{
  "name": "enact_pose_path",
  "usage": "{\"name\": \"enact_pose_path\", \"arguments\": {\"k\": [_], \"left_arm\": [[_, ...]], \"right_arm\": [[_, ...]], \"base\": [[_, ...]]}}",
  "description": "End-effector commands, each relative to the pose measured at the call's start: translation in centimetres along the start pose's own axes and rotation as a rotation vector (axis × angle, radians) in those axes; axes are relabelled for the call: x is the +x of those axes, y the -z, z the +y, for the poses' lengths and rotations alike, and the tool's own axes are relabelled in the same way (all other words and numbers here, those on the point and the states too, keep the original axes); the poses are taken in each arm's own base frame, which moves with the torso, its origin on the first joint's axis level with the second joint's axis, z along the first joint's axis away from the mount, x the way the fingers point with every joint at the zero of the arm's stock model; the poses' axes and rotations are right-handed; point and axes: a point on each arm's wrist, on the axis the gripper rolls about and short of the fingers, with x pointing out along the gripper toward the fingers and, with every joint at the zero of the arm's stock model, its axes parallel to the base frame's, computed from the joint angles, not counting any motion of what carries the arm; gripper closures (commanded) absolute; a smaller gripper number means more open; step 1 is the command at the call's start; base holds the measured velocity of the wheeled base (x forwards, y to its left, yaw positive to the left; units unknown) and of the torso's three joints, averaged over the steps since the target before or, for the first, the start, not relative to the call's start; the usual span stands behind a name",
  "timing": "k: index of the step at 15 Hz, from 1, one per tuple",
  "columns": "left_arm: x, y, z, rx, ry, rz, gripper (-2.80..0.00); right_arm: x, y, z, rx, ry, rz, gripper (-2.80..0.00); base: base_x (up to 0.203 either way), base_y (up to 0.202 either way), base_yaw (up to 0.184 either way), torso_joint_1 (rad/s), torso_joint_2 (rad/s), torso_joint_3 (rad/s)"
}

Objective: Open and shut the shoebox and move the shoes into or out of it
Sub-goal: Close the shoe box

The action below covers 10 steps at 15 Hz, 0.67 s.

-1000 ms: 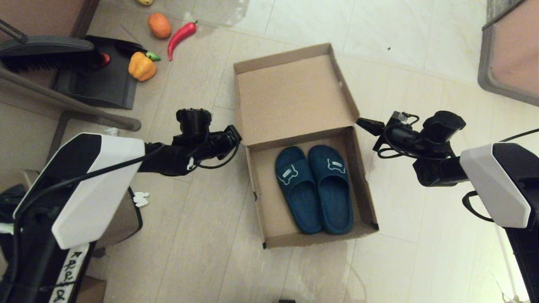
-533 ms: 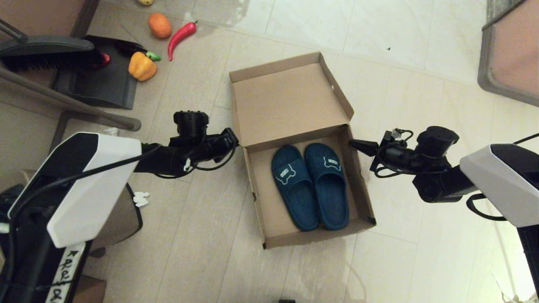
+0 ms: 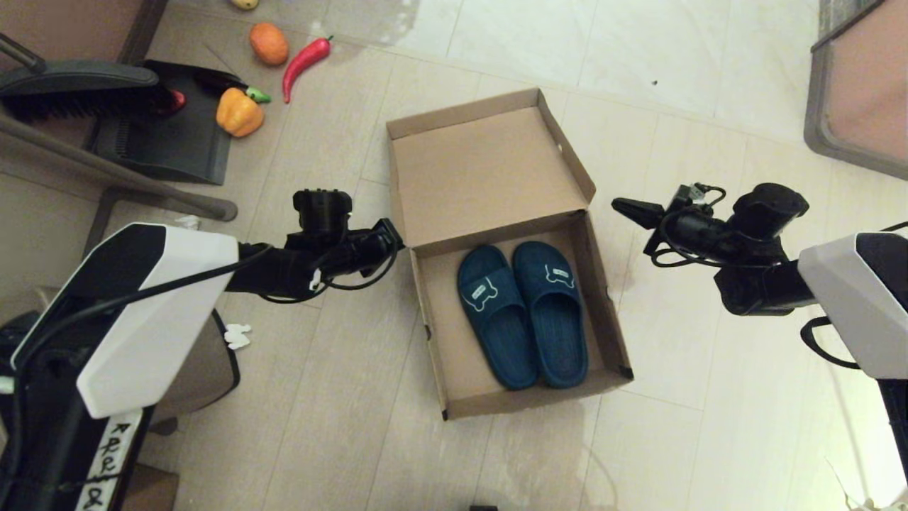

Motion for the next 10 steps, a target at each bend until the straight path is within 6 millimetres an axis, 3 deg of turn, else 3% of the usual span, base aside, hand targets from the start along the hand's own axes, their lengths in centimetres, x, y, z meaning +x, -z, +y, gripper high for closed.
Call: {"name": "enact_pose_path", "arguments": {"k": [1,3,5,8,10], "left_arm": [[0.0,0.0,-0.1,-0.003,0.004,-0.001,0.00],[0.0,0.4,-0.4,-0.004,0.006,0.008,0.00],[-0.1,1.1,-0.7,-0.007,0.004,0.030,0.00],[0.1,1.7,-1.2,-0.003,0.011,0.044,0.00],[0.2,1.9,-1.5,-0.002,0.015,0.051,0.00]], "right_arm": [[0.2,-0.9,-0.8,-0.021,-0.018,0.003,0.00],[0.6,-1.7,-2.8,-0.075,-0.034,-0.006,0.00],[1.7,-1.1,-5.3,-0.136,-0.021,0.008,0.00],[1.9,-0.8,-7.4,-0.134,-0.005,0.010,0.00],[1.9,-0.8,-7.8,-0.132,0.000,0.011,0.00]], "base": [[0.000,0.000,0.000,0.000,0.00,0.000],[0.000,0.000,0.000,0.000,0.00,0.000],[0.000,0.000,0.000,0.000,0.00,0.000],[0.000,0.000,0.000,0.000,0.00,0.000],[0.000,0.000,0.000,0.000,0.00,0.000]]}}
